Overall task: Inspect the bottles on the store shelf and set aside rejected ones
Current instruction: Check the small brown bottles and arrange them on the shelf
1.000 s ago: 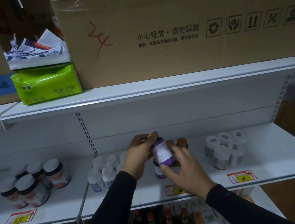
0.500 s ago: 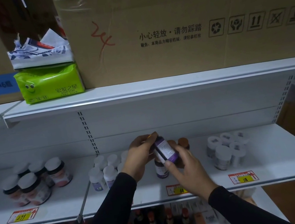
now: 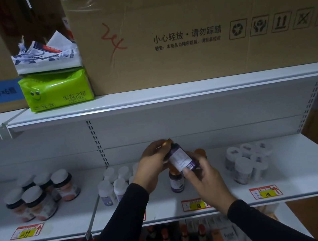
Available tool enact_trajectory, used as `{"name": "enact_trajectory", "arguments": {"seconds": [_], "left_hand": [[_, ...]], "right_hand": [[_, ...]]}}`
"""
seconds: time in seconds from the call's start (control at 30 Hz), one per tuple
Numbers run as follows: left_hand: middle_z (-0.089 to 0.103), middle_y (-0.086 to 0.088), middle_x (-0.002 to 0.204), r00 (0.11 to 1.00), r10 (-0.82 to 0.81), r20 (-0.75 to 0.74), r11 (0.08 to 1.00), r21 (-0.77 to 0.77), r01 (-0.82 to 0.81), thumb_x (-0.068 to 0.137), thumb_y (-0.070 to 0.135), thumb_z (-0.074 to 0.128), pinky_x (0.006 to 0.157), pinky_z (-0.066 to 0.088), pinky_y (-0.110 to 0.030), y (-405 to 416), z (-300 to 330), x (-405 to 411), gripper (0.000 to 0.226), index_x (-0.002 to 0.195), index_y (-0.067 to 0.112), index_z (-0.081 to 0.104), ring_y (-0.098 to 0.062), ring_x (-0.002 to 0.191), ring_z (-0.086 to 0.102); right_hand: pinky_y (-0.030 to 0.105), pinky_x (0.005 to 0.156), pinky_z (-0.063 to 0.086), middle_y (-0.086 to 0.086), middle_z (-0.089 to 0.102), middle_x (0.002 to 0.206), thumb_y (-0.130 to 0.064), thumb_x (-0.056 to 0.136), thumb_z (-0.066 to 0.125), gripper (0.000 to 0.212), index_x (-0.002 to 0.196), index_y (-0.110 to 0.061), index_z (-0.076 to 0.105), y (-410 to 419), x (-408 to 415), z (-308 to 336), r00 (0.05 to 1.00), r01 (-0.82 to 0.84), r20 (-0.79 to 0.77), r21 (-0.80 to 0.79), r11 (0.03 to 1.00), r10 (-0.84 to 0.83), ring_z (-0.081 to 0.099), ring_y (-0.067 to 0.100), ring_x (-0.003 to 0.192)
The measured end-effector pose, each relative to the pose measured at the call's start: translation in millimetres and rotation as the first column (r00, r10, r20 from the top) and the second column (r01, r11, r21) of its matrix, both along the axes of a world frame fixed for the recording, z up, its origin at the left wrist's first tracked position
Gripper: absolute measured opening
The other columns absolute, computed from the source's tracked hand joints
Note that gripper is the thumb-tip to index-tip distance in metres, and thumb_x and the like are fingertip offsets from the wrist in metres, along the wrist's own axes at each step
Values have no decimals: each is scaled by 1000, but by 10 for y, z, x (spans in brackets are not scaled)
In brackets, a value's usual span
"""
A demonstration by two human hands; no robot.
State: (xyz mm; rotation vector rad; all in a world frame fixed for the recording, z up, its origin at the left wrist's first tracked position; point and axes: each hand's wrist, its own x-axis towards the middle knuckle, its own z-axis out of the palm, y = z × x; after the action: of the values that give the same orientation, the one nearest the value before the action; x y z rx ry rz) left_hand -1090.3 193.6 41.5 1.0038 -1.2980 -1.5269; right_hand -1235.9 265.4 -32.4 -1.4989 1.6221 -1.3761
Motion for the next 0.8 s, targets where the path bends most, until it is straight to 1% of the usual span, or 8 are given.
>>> {"name": "enact_trajectory", "arguments": {"seconds": [0.1,0.23,0.37,0.47,0.53,0.6,0.7,0.8], "left_hand": [[74,-5,104,1000,9,-18,1000,5,-9,92,22,64,86,57,-38,-14,1,5,20,110,12,67,-24,98,71],[73,-8,103,996,75,-45,997,21,-74,90,25,68,73,57,-31,-22,-17,-9,26,110,9,66,-22,90,71],[70,-8,101,993,110,-38,994,31,-108,91,24,66,62,52,-22,-22,-11,-19,26,111,9,64,-16,81,67],[70,-8,100,994,111,-18,993,26,-111,91,26,66,59,50,-20,-24,-14,-18,27,112,10,63,-15,79,66],[70,-7,99,994,112,-2,994,11,-112,91,27,65,57,50,-19,-17,-19,-16,27,111,10,63,-14,79,66],[70,-7,101,995,101,12,995,-11,-101,92,28,64,58,51,-19,-13,-17,-15,27,112,10,64,-15,82,68],[71,-7,106,998,61,15,998,-14,-61,93,28,62,71,55,-27,-16,-20,-20,24,112,14,66,-21,93,70],[71,-7,110,999,39,10,999,-3,-39,96,22,57,81,57,-34,-30,-30,-21,21,114,15,66,-25,99,69]], "right_hand": [[34,91,55,-7,65,120,-42,92,62,49,136,-29,46,14,8,26,1000,-6,20,1,1000,6,64,6,108],[37,94,54,-7,56,129,-55,75,73,67,133,-46,41,10,24,42,1000,-14,15,8,1000,14,60,9,114],[40,96,52,-9,51,132,-50,70,78,76,132,-52,35,-8,18,45,999,-19,-35,9,1000,19,57,11,117],[38,93,54,-9,54,129,-39,76,78,68,129,-50,38,-10,18,49,999,-15,-48,-5,1000,15,59,8,112],[35,90,56,-10,59,123,-38,81,75,59,127,-47,40,3,17,54,999,-22,-37,-4,1000,22,61,5,107],[33,88,57,-10,63,119,-42,85,71,52,129,-40,43,20,17,60,999,-33,-17,-1,999,33,64,3,103],[32,86,57,-9,65,114,-47,90,61,51,135,-30,45,32,11,74,999,-19,35,13,1000,19,65,3,100],[34,84,58,-4,66,112,-54,90,55,55,136,-27,44,19,4,76,999,-3,49,45,999,1,66,6,98]]}}
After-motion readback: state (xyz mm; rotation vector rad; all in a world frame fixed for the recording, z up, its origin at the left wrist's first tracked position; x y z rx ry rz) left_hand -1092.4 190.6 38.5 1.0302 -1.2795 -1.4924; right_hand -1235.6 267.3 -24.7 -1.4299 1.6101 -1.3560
